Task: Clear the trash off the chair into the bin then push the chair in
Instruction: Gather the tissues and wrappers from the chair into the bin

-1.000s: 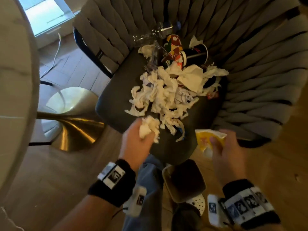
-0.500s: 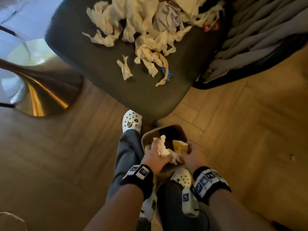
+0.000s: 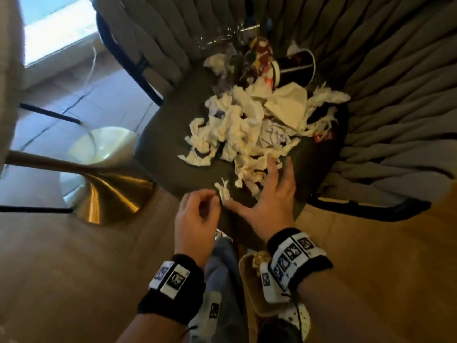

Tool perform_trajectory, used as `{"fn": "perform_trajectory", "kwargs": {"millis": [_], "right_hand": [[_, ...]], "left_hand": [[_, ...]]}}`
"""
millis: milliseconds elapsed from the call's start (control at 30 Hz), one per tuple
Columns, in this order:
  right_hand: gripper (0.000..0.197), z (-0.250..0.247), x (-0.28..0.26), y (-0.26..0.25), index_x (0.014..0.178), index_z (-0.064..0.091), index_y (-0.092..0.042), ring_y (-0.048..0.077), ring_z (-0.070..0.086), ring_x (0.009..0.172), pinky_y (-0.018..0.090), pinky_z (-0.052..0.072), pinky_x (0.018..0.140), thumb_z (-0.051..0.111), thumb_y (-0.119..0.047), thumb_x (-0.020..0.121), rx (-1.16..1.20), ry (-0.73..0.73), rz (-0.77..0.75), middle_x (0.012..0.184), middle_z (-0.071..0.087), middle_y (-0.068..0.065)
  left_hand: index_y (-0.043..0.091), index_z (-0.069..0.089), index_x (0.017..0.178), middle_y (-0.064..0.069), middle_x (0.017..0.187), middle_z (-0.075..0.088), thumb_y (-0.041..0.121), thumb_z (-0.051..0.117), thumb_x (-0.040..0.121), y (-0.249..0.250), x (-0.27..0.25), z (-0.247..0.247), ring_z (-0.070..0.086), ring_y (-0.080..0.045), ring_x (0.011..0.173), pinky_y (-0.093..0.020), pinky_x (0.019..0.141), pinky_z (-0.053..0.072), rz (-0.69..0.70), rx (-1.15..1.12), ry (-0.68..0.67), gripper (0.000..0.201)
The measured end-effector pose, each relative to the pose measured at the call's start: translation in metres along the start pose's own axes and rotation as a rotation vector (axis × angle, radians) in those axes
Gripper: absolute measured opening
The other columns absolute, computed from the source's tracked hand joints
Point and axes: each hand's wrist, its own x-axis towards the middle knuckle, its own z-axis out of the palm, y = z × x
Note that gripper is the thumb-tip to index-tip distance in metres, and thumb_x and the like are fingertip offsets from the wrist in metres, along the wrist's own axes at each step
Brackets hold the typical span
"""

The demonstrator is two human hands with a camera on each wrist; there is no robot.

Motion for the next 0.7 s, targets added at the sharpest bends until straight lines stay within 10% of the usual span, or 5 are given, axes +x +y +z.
{"fn": "perform_trajectory", "kwargs": {"millis": [100, 267, 467, 700], "right_hand": [[0.137, 0.026, 0.035, -0.011, 0.150, -0.010, -0.039, 0.040, -0.003, 0.147, 0.060, 0.009, 0.114, 0.070, -0.082, 0.048, -0.197, -0.060, -0.010, 0.161, -0.015, 0.014], [0.075, 0.043, 0.054, -0.006, 0.128, 0.039, -0.013, 0.048, 0.042, 0.122, 0.057, 0.040, 0.096, 0.070, -0.052, 0.072, -0.401, -0.050, 0.005, 0.141, 0.043, 0.027], [0.067, 0.024, 0.072, 0.011, 0.120, 0.041, -0.012, 0.043, 0.054, 0.102, 0.046, 0.053, 0.078, 0.068, 0.008, 0.062, -0.263, -0.182, -0.070, 0.121, 0.047, 0.021], [0.063, -0.020, 0.077, -0.001, 0.140, 0.041, -0.036, 0.032, 0.060, 0.086, 0.036, 0.053, 0.068, 0.051, -0.001, 0.088, -0.107, -0.124, -0.041, 0.130, 0.043, 0.006]], "left_hand": [[0.038, 0.043, 0.140, 0.003, 0.139, 0.039, 0.050, 0.068, 0.088, 0.023, 0.068, -0.005, 0.047, -0.013, 0.127, -0.035, 0.103, 0.049, -0.014, 0.043, -0.012, 0.059], [0.057, 0.004, 0.150, 0.005, 0.163, -0.002, 0.077, 0.066, 0.072, 0.068, 0.145, 0.018, 0.010, -0.039, 0.150, -0.057, 0.117, 0.026, -0.051, 0.173, -0.287, 0.102], [0.034, 0.034, 0.145, -0.008, 0.158, 0.015, 0.031, 0.065, 0.091, 0.069, 0.170, 0.045, 0.024, -0.039, 0.141, -0.050, 0.115, 0.035, -0.037, 0.346, -0.239, 0.062], [0.018, 0.044, 0.138, -0.003, 0.134, 0.046, 0.011, 0.055, 0.097, 0.051, 0.177, 0.014, 0.049, -0.008, 0.110, -0.018, 0.088, 0.046, 0.000, 0.085, -0.027, 0.043]]}}
